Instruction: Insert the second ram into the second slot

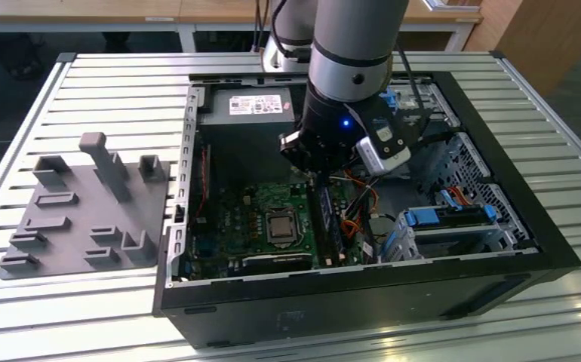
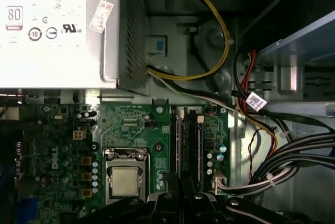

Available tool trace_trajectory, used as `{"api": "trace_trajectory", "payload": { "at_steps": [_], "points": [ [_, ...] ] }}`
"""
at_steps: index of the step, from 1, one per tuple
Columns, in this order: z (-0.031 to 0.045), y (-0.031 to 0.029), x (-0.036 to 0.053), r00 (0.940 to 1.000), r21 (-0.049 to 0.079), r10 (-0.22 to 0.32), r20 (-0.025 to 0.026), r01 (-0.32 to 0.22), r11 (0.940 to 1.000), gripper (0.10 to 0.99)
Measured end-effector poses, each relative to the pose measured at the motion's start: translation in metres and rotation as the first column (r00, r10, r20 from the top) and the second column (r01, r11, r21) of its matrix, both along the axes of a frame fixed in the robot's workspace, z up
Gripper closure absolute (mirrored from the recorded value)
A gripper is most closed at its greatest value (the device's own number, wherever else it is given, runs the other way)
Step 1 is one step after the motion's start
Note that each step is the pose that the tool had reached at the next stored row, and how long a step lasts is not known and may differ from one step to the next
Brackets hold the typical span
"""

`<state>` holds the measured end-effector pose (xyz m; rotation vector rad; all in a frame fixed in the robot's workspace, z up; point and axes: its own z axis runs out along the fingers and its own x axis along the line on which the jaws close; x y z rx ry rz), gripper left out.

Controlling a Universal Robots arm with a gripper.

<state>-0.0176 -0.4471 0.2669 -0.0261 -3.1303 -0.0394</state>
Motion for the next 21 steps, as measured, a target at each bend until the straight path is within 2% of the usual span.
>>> {"api": "trace_trajectory", "payload": {
  "at_steps": [4, 9, 16, 21],
  "points": [
    [-0.0070, -0.0001, 0.0027, 0.9999, 0.000, -0.010, -0.0001, 0.010, 0.9999, 0.949],
    [-0.0088, -0.0003, 0.0027, 0.9999, 0.000, -0.011, 0.0000, 0.011, 0.9999, 0.949],
    [-0.0214, -0.0012, 0.0030, 0.9999, 0.000, -0.011, -0.0001, 0.011, 0.9999, 0.949],
    [-0.0222, -0.0013, 0.0030, 0.9999, 0.000, -0.011, -0.0003, 0.011, 0.9999, 0.949]
  ]
}}
